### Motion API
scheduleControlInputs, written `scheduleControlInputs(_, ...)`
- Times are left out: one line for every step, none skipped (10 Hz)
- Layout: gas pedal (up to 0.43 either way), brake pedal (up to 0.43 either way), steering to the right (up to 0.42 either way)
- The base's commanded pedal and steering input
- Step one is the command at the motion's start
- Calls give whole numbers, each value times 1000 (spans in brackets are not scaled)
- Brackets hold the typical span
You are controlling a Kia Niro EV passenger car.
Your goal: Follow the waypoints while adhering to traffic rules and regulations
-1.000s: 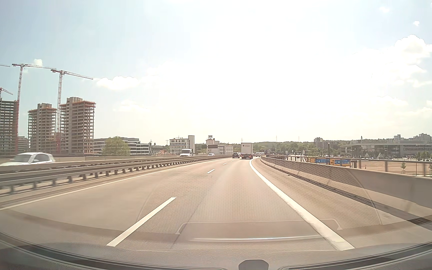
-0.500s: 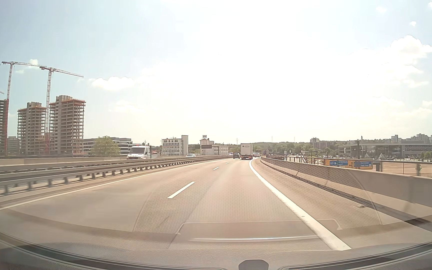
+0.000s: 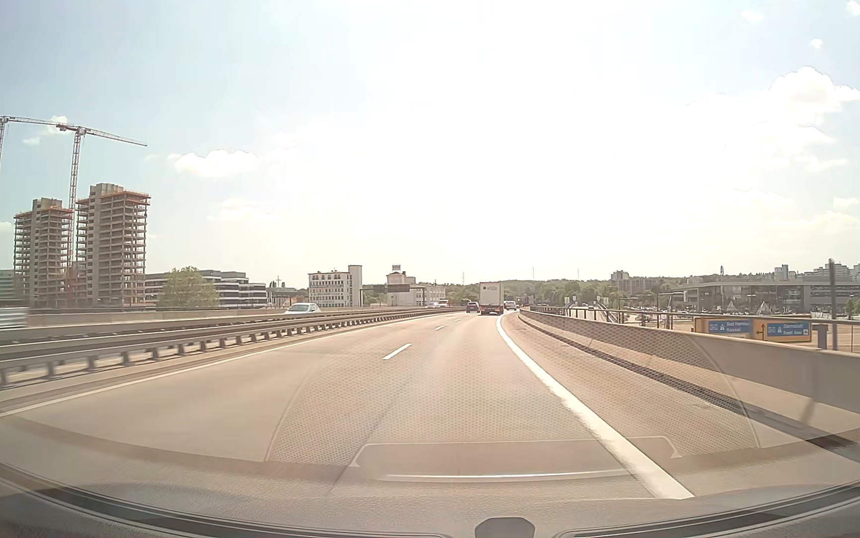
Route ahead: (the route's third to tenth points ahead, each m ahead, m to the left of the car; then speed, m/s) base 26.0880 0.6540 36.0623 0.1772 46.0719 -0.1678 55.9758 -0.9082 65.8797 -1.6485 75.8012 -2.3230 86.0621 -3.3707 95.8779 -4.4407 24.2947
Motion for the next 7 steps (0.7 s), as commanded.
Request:
scheduleControlInputs(138,30,9)
scheduleControlInputs(138,30,9)
scheduleControlInputs(138,30,9)
scheduleControlInputs(138,30,9)
scheduleControlInputs(138,30,9)
scheduleControlInputs(138,30,9)
scheduleControlInputs(138,30,9)
